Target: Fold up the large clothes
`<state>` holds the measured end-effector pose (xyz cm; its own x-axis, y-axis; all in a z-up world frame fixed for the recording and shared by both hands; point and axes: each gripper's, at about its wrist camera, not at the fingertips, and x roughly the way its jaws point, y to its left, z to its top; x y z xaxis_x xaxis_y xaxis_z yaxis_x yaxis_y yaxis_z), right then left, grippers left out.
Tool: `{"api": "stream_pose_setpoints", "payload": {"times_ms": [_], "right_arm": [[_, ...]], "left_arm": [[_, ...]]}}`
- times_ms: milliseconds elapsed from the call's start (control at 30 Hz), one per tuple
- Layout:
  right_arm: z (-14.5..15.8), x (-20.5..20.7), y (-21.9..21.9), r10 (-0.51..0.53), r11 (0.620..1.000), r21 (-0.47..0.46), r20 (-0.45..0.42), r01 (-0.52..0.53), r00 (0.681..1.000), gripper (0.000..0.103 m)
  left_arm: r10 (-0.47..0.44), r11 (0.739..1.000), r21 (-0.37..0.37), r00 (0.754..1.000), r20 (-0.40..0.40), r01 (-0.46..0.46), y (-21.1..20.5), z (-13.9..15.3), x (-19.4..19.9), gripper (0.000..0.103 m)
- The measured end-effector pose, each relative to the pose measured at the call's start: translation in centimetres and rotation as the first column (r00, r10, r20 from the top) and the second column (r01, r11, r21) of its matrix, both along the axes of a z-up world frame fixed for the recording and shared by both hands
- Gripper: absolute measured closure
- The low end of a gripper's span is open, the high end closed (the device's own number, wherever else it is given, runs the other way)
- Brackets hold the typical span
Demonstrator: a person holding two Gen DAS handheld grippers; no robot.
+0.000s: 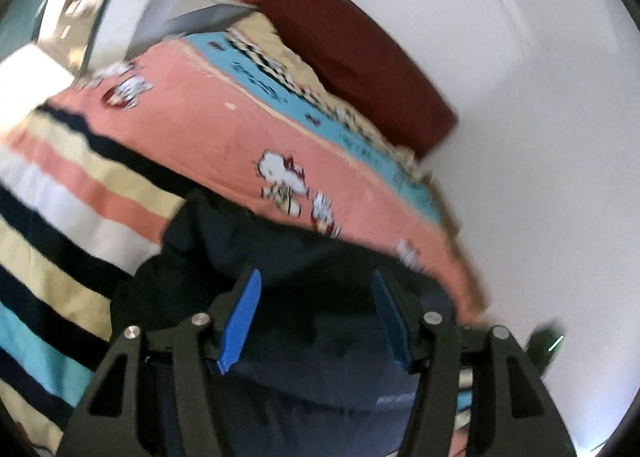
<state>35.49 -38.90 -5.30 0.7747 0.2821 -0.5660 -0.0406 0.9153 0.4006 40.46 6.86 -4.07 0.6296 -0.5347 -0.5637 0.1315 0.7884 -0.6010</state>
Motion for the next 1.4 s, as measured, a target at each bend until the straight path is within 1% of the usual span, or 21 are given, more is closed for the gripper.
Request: {"api": "stream_pose_setpoints", "payload": {"times_ms": [33,67,100,133,167,200,267,333,400,467,533,600,667,700,800,900,1000,1167,1233,1300,1400], "right_arm": [[0.1,0.2,1.6,0.026,0.998,-0.051,-0.003,-0.026,1.0,0.022],[0.1,0.4,2.9,0.045,0.994,-0.097,-0.008,-0.046,0.999,0.022],[0.0,0.7,4.0,0.064,0.989,-0.133,-0.015,-0.065,0.998,0.022],[-0.1,1.3,5.2,0.085,0.982,-0.166,-0.025,-0.089,0.996,0.022],[-0.4,2.0,6.1,0.102,0.975,-0.196,-0.038,-0.107,0.994,0.023],[-0.8,3.1,7.1,0.113,0.963,-0.239,-0.054,-0.123,0.992,0.023],[-1.6,4.8,7.9,0.113,0.947,-0.292,-0.085,-0.133,0.99,0.023],[-2.6,6.9,7.4,0.09,0.947,-0.298,-0.114,-0.121,0.989,0.023],[-3.6,8.7,6.5,0.07,0.949,-0.296,-0.144,-0.111,0.987,0.022],[-5.1,10.3,5.5,0.048,0.949,-0.298,-0.186,-0.103,0.981,0.017],[-7.1,11.5,4.5,0.038,0.962,-0.253,-0.238,-0.099,0.971,0.016],[-8.2,12.2,4.0,0.024,0.963,-0.253,-0.248,-0.089,0.968,0.015],[-9.4,13.0,3.6,0.016,0.966,-0.246,-0.269,-0.085,0.963,0.015],[-9.9,13.4,3.1,0.017,0.969,-0.23,-0.283,-0.085,0.959,0.015],[-11.1,14.9,2.3,0.024,0.98,-0.179,-0.317,-0.085,0.948,0.015],[-12.1,16.0,1.8,0.021,0.985,-0.155,-0.328,-0.076,0.945,0.014],[-12.8,16.9,1.5,0.015,0.988,-0.141,-0.327,-0.065,0.945,0.014],[-13.8,17.7,0.9,0.028,0.994,-0.092,-0.326,-0.061,0.945,0.013],[-14.0,17.7,0.8,0.031,0.995,-0.079,-0.322,-0.06,0.946,0.013],[-13.7,17.5,1.0,0.03,0.994,-0.087,-0.324,-0.061,0.946,0.013],[-12.4,16.5,2.1,0.014,0.986,-0.154,-0.301,-0.064,0.953,0.013]], "left_arm": [[-0.038,0.997,0.063,0.999,0.005,0.038,-2.0,-0.2,-0.1,0.047],[-0.061,0.994,0.094,0.998,0.005,0.06,-3.3,-0.6,-0.4,0.047],[-0.09,0.986,0.142,0.996,0.003,0.089,-5.1,-0.9,-0.2,0.047],[-0.117,0.97,0.213,0.993,0.009,0.113,-7.0,-1.2,0.3,0.047],[-0.129,0.958,0.259,0.992,0.013,0.122,-8.2,-1.7,0.9,0.047],[-0.142,0.94,0.315,0.99,0.013,0.131,-9.6,-2.3,1.8,0.047],[-0.143,0.907,0.401,0.99,0.0,0.131,-11.8,-3.2,3.9,0.047],[-0.114,0.886,0.45,0.993,-0.025,0.113,-12.8,-4.4,6.3,0.045],[-0.098,0.872,0.474,0.993,-0.073,0.121,-13.3,-6.2,8.4,0.045],[-0.098,0.859,0.492,0.989,-0.112,0.14,-13.9,-8.0,9.8,0.044],[-0.09,0.848,0.512,0.989,-0.121,0.14,-14.4,-9.4,10.9,0.043],[-0.081,0.825,0.549,0.989,-0.12,0.134,-15.5,-10.2,11.9,0.043],[-0.077,0.814,0.564,0.989,-0.128,0.136,-15.9,-11.0,13.0,0.043],[-0.078,0.813,0.565,0.988,-0.135,0.141,-16.1,-11.4,13.5,0.043],[-0.077,0.821,0.551,0.985,-0.154,0.15,-16.4,-12.1,14.9,0.043],[-0.075,0.821,0.55,0.983,-0.165,0.155,-16.7,-12.7,16.0,0.043],[-0.074,0.826,0.541,0.982,-0.174,0.159,-16.9,-13.4,17.0,0.043],[-0.069,0.833,0.532,0.983,-0.168,0.15,-17.0,-14.0,17.3,0.043],[-0.063,0.829,0.541,0.984,-0.166,0.144,-17.0,-13.9,16.9,0.043],[-0.055,0.82,0.557,0.987,-0.15,0.13,-17.0,-13.4,16.2,0.043],[-0.041,0.814,0.573,0.993,-0.107,0.096,-16.1,-11.8,14.0,0.043]]}}
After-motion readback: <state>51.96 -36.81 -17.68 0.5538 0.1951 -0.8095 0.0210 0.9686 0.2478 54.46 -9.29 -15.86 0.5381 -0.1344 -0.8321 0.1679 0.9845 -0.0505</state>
